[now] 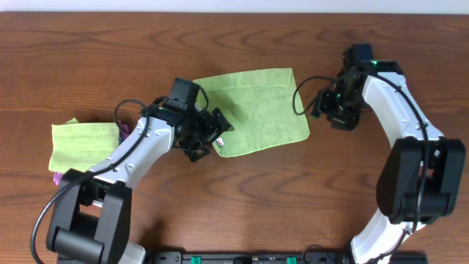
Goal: Fold the cloth
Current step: 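Release the cloth and move both grippers to its near edge, then grasp the near corners of the green cloth with both grippers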
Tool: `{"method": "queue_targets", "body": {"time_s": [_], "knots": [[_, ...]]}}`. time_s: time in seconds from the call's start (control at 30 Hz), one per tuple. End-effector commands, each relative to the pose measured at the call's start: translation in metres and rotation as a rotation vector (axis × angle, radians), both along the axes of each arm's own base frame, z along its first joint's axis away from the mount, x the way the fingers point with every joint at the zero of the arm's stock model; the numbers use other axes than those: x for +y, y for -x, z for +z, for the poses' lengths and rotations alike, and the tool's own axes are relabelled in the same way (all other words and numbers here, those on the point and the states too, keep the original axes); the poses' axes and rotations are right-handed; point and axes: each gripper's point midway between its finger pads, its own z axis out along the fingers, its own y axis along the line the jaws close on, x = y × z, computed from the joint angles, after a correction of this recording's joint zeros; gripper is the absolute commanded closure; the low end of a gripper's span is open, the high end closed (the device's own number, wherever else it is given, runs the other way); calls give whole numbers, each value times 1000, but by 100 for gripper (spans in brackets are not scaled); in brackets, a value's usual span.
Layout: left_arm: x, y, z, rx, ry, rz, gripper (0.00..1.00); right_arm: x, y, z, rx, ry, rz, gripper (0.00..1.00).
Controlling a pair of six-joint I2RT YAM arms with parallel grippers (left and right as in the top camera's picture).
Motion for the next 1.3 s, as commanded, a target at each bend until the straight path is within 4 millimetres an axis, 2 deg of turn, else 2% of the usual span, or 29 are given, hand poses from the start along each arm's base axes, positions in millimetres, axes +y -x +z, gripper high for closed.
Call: {"method": "queue_targets", "body": {"time_s": [0.0,0.2,0.4,0.57,0.67,1.03,1.27], "knots": [[5,2,-8,17,-46,44,4,9,4,-4,-1,-59,18,33],[4,13,-23,33,-66,50,3,12,8,-15,0,-79,16,32],[6,18,-37,39,-60,75,2,13,6,-18,-12,-82,17,32],[8,13,-39,13,-69,86,3,13,6,-20,-19,-82,18,32],[9,8,-39,-11,-79,94,8,13,5,-22,-25,-82,18,32],[9,-2,-44,-37,-83,113,9,13,1,-25,-43,-83,2,31],[5,-9,-46,-51,-68,122,9,14,13,-40,-11,-92,-22,31]]}}
